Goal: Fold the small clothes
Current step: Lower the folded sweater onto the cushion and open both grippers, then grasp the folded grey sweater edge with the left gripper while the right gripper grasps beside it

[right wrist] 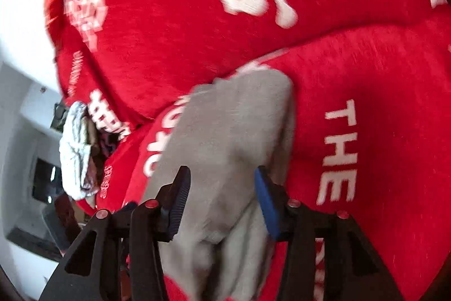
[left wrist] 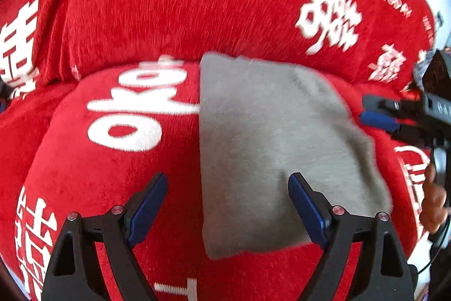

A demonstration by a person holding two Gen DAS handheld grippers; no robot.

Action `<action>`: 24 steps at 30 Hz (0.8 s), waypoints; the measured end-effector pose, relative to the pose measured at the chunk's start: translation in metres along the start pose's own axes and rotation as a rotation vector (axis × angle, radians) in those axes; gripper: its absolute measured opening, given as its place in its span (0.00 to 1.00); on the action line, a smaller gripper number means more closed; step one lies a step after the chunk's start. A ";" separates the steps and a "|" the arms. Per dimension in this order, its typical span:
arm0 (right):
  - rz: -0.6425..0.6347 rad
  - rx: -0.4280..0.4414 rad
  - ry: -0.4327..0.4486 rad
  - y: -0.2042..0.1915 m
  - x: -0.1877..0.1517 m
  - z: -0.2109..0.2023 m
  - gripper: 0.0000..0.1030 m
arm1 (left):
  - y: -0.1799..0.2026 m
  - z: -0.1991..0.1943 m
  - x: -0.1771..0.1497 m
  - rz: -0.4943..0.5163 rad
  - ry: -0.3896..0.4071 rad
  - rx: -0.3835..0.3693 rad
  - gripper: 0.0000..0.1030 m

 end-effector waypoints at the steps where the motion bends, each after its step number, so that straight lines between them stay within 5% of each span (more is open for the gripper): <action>1: -0.028 0.038 0.000 -0.013 -0.009 -0.005 0.54 | -0.002 -0.005 0.000 -0.001 0.014 0.000 0.86; 5: -0.075 0.120 -0.073 -0.047 -0.047 0.005 0.59 | -0.021 -0.005 -0.008 -0.038 0.010 0.045 0.86; 8: -0.100 0.026 -0.113 -0.038 -0.068 0.020 0.59 | -0.030 0.004 -0.018 -0.048 -0.024 0.058 0.86; 10: -0.062 -0.028 -0.096 -0.016 -0.072 0.017 0.59 | -0.031 0.006 -0.021 -0.030 -0.021 0.072 0.86; 14: 0.038 0.049 -0.055 0.010 -0.070 0.001 0.51 | -0.027 0.008 -0.025 0.016 -0.013 0.106 0.86; 18: -0.004 -0.023 -0.061 0.009 -0.070 -0.007 0.48 | -0.025 0.008 -0.026 0.034 -0.009 0.130 0.86; 21: -0.104 -0.139 -0.023 -0.012 -0.066 -0.020 0.57 | -0.024 -0.002 -0.023 0.040 0.007 0.134 0.86; 24: -0.188 -0.123 -0.012 -0.039 -0.062 -0.022 0.57 | -0.021 -0.008 -0.016 0.041 0.028 0.117 0.86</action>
Point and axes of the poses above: each gripper's, at about its wrist camera, not at the fingertips, and z roughly the way its jaws point, y to its right, x to its top, the point moved 6 cm from there along z, roughly the way its jaws point, and after that the axes turned 6 degrees about x, right-handed, at the moved point
